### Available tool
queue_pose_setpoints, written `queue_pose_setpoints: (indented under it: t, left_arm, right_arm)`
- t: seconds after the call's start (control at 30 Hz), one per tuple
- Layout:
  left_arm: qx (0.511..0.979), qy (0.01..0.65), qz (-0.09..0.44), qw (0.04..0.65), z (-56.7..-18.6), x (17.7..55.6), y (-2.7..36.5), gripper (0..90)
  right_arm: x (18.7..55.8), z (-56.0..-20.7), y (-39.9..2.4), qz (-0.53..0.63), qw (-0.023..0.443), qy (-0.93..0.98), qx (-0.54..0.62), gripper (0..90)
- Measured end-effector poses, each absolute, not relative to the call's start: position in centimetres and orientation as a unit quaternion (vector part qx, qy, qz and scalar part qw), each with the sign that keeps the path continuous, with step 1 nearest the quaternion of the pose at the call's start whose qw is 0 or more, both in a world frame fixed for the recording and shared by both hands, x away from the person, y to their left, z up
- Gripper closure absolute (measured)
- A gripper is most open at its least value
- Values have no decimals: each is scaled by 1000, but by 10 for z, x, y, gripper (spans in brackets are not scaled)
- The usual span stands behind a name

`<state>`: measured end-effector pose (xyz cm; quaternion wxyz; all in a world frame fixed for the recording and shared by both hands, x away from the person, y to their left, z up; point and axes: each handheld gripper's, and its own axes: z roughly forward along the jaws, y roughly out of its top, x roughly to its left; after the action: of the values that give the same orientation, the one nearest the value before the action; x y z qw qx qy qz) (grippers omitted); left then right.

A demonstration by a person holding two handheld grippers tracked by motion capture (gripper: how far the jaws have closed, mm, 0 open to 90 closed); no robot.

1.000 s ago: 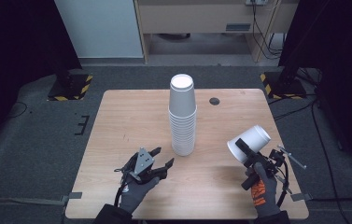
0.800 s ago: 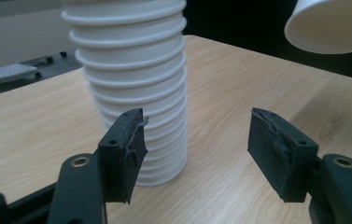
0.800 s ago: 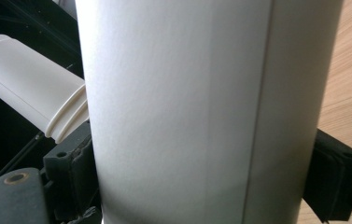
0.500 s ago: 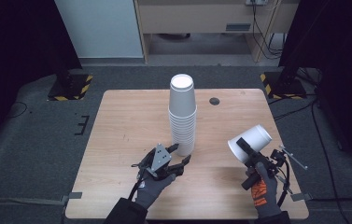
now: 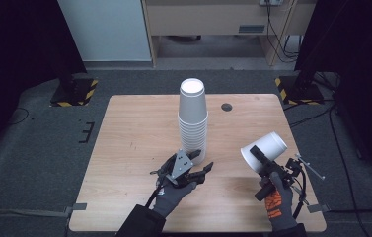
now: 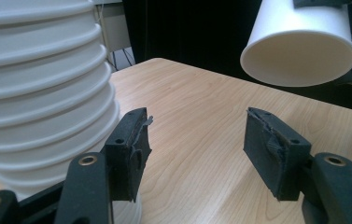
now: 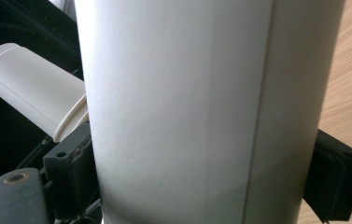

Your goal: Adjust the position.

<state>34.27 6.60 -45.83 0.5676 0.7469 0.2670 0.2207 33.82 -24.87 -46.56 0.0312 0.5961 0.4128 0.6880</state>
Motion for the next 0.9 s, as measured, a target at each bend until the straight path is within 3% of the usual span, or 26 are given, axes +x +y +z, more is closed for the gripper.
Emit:
queue_pose_setpoints:
  t: [0.9]
  left_arm:
    - [741, 244, 201, 593, -457, 364, 22, 399]
  right_arm:
    - [339, -467, -245, 689, 16, 412, 596, 139]
